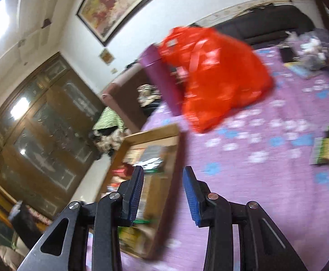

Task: Organize snacks
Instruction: 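Open both grippers to drop the snacks into the box, then grasp the green snack packet on the table with the right gripper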

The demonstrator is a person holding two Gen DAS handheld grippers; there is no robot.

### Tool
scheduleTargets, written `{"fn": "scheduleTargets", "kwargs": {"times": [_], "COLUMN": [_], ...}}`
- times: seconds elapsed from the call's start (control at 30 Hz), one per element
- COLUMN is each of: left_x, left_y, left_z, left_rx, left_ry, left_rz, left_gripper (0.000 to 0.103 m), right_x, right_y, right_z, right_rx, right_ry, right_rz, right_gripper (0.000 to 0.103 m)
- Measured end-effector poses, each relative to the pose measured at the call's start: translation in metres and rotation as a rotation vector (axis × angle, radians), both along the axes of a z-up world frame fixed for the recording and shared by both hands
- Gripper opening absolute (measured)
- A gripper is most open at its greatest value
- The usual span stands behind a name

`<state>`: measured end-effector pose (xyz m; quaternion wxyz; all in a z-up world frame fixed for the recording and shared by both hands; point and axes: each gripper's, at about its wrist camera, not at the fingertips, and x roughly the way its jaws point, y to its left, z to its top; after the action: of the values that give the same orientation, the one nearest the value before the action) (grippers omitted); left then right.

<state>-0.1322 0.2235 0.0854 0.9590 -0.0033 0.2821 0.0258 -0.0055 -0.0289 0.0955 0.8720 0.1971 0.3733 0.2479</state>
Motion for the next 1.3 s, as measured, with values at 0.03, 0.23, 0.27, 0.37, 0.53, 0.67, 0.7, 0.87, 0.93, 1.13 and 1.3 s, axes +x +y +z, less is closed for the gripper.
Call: {"fn": "scheduleTargets", "kwargs": {"times": [0.03, 0.23, 0.27, 0.37, 0.53, 0.67, 0.7, 0.87, 0.93, 1.13, 1.3], "left_x": [0.000, 0.020, 0.023, 0.030, 0.032, 0.035, 0.036, 0.038, 0.039, 0.041, 0.045], "left_y": [-0.006, -0.053, -0.063, -0.085, -0.112, -0.119, -0.121, -0.128, -0.131, -0.141, -0.153], "left_z": [0.002, -0.003, -0.005, -0.008, -0.014, -0.016, -0.017, -0.017, -0.017, -0.019, -0.021], "left_rx": [-0.005, -0.094, -0.101, -0.101, -0.089, -0.095, -0.101, -0.107, -0.106, -0.111, -0.118], "left_ry": [0.003, 0.098, 0.114, 0.141, 0.169, 0.190, 0.198, 0.212, 0.213, 0.226, 0.246], "left_rz": [-0.016, -0.166, -0.184, -0.226, -0.276, -0.290, -0.297, -0.307, -0.313, -0.328, -0.340], "left_gripper": [0.070, 0.070, 0.070, 0.070, 0.070, 0.070, 0.070, 0.070, 0.070, 0.070, 0.070], "right_x": [0.003, 0.041, 0.047, 0.068, 0.089, 0.100, 0.102, 0.101, 0.096, 0.059, 0.020], "right_y": [-0.022, -0.136, -0.150, -0.178, -0.172, -0.170, -0.171, -0.168, -0.165, -0.136, -0.096], "right_z": [-0.001, -0.022, -0.026, -0.044, -0.056, -0.066, -0.070, -0.075, -0.074, -0.072, -0.076], "right_rx": [-0.027, -0.171, -0.190, -0.176, -0.252, -0.278, -0.263, -0.258, -0.230, -0.148, -0.077], "right_ry": [0.007, 0.117, 0.120, 0.168, 0.178, 0.186, 0.189, 0.191, 0.197, 0.220, 0.240], "right_rz": [-0.039, -0.223, -0.253, -0.245, -0.210, -0.179, -0.168, -0.156, -0.146, -0.057, 0.070], "right_gripper": [0.040, 0.047, 0.047, 0.053, 0.053, 0.058, 0.058, 0.050, 0.050, 0.049, 0.048]}}
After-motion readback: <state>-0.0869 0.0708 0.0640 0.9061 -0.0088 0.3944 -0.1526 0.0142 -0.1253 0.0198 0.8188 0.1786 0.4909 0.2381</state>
